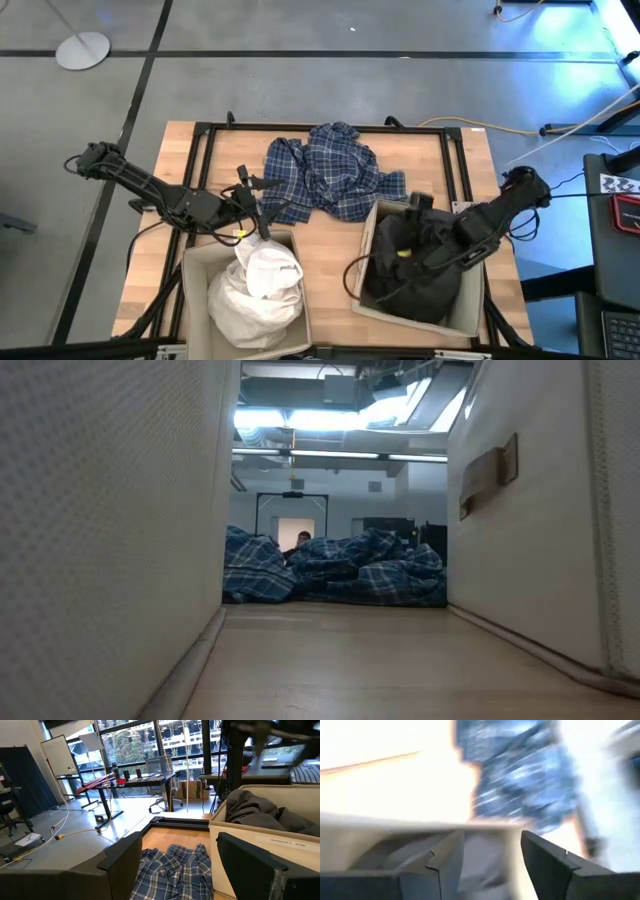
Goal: Sort clothes
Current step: Put the blue checkered shirt into the right laundry organizer
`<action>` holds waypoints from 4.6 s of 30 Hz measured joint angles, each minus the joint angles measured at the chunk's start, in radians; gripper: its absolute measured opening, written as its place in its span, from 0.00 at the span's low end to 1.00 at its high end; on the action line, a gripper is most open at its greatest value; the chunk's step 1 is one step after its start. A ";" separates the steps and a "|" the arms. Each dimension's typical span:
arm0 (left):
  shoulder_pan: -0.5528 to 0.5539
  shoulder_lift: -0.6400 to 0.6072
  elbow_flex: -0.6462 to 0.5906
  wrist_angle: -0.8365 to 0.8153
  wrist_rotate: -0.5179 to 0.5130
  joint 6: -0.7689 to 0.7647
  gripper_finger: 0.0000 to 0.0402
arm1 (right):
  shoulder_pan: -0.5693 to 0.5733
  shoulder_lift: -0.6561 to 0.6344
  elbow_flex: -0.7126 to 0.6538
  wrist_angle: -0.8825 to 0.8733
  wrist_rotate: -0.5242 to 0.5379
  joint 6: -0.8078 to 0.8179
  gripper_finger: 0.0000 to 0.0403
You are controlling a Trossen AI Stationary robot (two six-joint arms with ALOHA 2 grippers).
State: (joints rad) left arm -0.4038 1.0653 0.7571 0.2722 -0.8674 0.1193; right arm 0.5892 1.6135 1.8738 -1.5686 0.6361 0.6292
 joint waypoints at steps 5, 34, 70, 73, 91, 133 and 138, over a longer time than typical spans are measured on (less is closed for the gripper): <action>0.000 0.000 0.000 -0.001 0.000 0.000 0.63 | -0.121 -0.004 -0.012 -0.002 0.140 -0.117 0.49; 0.000 0.000 0.000 -0.021 0.000 0.008 0.63 | -0.436 -0.124 -0.397 0.132 -0.501 -0.427 0.49; 0.000 0.000 0.000 -0.022 0.000 0.010 0.63 | -0.739 0.277 -0.376 0.826 -0.377 -0.479 0.49; 0.000 0.000 0.000 -0.027 0.000 0.008 0.63 | -0.752 0.331 -0.376 0.829 -0.386 -0.456 0.49; 0.000 0.000 0.000 -0.031 0.000 0.009 0.63 | -0.786 0.460 -0.375 0.872 -0.384 -0.465 0.64; 0.000 0.000 0.000 -0.045 0.000 0.001 0.63 | -0.773 0.534 -0.378 0.910 -0.363 -0.527 0.02; 0.000 0.000 0.000 -0.046 0.000 0.003 0.63 | -0.732 0.434 -0.387 0.876 -0.341 -0.533 0.02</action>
State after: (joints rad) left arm -0.4038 1.0653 0.7567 0.2266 -0.8669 0.1225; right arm -0.1433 2.0480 1.4872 -0.6924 0.2950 0.0966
